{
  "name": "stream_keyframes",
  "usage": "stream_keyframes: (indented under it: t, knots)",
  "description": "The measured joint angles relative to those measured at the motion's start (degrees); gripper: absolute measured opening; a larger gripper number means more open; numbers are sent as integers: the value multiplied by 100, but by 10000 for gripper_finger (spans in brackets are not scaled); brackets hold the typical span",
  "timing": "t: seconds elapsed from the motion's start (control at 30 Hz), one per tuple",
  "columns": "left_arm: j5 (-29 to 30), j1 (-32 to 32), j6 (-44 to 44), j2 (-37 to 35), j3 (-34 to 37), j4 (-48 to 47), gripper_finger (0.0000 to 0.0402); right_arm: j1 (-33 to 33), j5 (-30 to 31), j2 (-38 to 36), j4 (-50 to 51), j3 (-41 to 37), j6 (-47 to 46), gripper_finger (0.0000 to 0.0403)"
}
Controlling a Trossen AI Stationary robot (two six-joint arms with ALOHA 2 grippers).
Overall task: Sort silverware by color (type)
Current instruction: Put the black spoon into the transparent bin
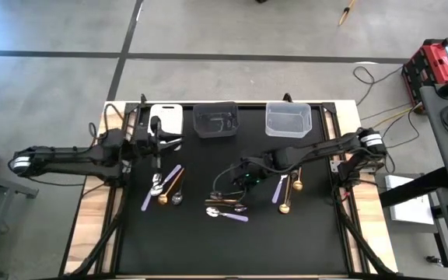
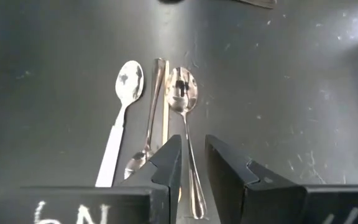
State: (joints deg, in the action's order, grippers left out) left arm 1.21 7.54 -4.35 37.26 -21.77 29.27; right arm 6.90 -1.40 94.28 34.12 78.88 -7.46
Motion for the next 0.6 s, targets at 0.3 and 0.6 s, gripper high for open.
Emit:
stream_keyframes:
  t: [0.3, 0.6]
  knots:
    - [35, -99, 230, -675, 111, -143, 75, 0, 9, 453, 58, 25, 8, 63]
    - [35, -97, 560, -892, 93, -142, 75, -2, 10, 756, 14, 25, 458, 63]
